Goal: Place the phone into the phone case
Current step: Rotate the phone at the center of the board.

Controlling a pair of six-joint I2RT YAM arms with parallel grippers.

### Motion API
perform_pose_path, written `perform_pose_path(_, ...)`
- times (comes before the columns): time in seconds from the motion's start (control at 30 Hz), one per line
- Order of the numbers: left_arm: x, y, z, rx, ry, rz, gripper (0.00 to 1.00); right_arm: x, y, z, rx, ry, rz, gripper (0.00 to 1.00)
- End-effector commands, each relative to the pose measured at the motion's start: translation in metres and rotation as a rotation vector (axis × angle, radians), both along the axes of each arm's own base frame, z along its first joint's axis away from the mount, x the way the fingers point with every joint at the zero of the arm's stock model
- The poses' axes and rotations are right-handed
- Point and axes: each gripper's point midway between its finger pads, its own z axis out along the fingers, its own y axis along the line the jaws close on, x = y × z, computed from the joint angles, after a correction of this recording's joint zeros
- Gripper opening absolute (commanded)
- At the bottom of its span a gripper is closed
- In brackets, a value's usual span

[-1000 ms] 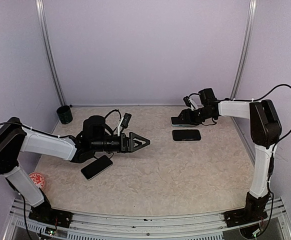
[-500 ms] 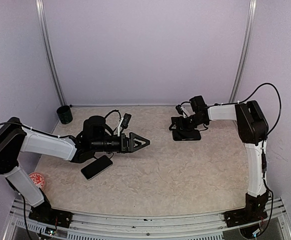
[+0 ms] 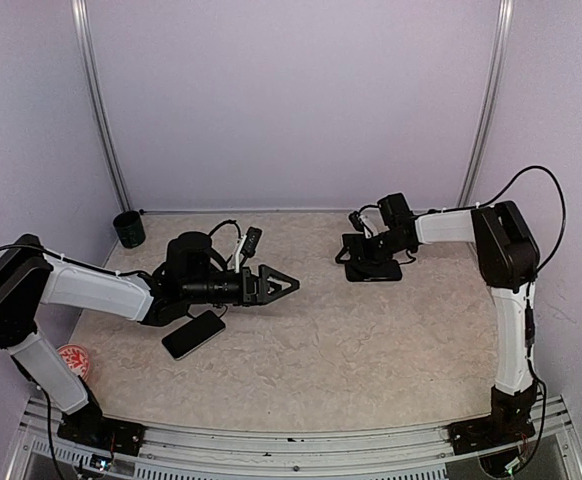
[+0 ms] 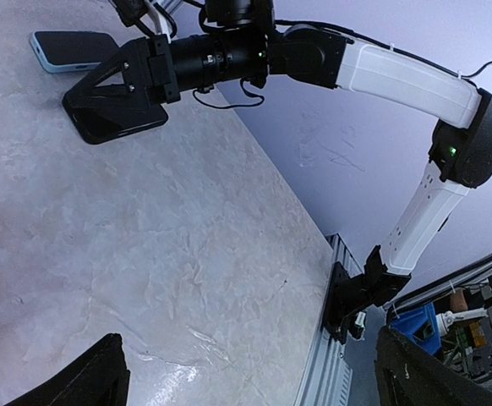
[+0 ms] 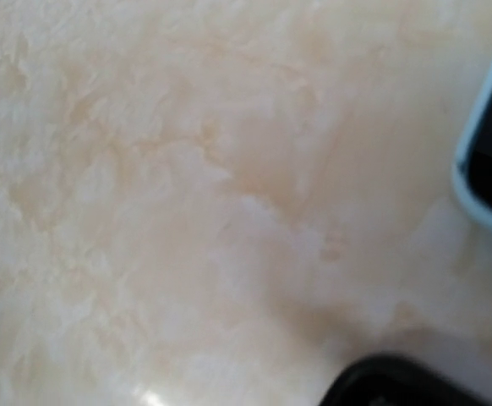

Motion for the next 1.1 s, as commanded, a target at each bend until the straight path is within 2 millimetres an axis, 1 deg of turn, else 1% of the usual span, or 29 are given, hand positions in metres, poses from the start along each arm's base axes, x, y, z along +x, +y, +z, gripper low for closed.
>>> perform_pose_path(0.0,0.015,0.009,0.006,0.058,-0.038,0.093,0.99,-0.008,0.009,0.056,0.073,-0.082,0.031,0.62)
perform_pose_path(0.03,0.020,0.013,0.005,0.085,-0.042,0.122,0.99,-0.009,0.010,0.066,0.084,-0.098,0.034,0.63)
perform_pose_path(0.13,0.033,0.028,-0.002,0.157,-0.029,0.217,0.99,-0.016,0.009,0.086,0.101,-0.127,0.038,0.65)
perform_pose_path(0.27,0.043,0.051,-0.014,0.215,0.028,0.327,0.99,-0.029,0.008,0.094,0.108,-0.140,0.047,0.73)
perform_pose_path(0.4,0.049,0.078,-0.023,0.269,0.067,0.441,0.99,-0.044,0.011,0.095,0.123,-0.147,0.071,0.79)
perform_pose_path(0.5,0.056,0.097,-0.032,0.324,0.088,0.513,0.99,-0.056,0.016,0.094,0.129,-0.146,0.092,0.81)
perform_pose_path(0.6,0.060,0.116,-0.043,0.364,0.122,0.569,0.99,-0.066,0.023,0.088,0.121,-0.138,0.116,0.83)
perform_pose_path(0.7,0.063,0.133,-0.054,0.412,0.145,0.626,0.99,-0.074,0.030,0.085,0.116,-0.138,0.137,0.83)
perform_pose_path(0.77,0.062,0.142,-0.060,0.448,0.155,0.657,0.99,-0.078,0.035,0.084,0.117,-0.138,0.147,0.84)
perform_pose_path(0.9,0.059,0.169,-0.076,0.565,0.185,0.752,0.99,-0.086,0.045,0.078,0.113,-0.127,0.175,0.84)
perform_pose_path(1.07,0.049,0.197,-0.097,0.675,0.245,0.821,0.99,-0.093,0.054,0.075,0.108,-0.122,0.195,0.85)
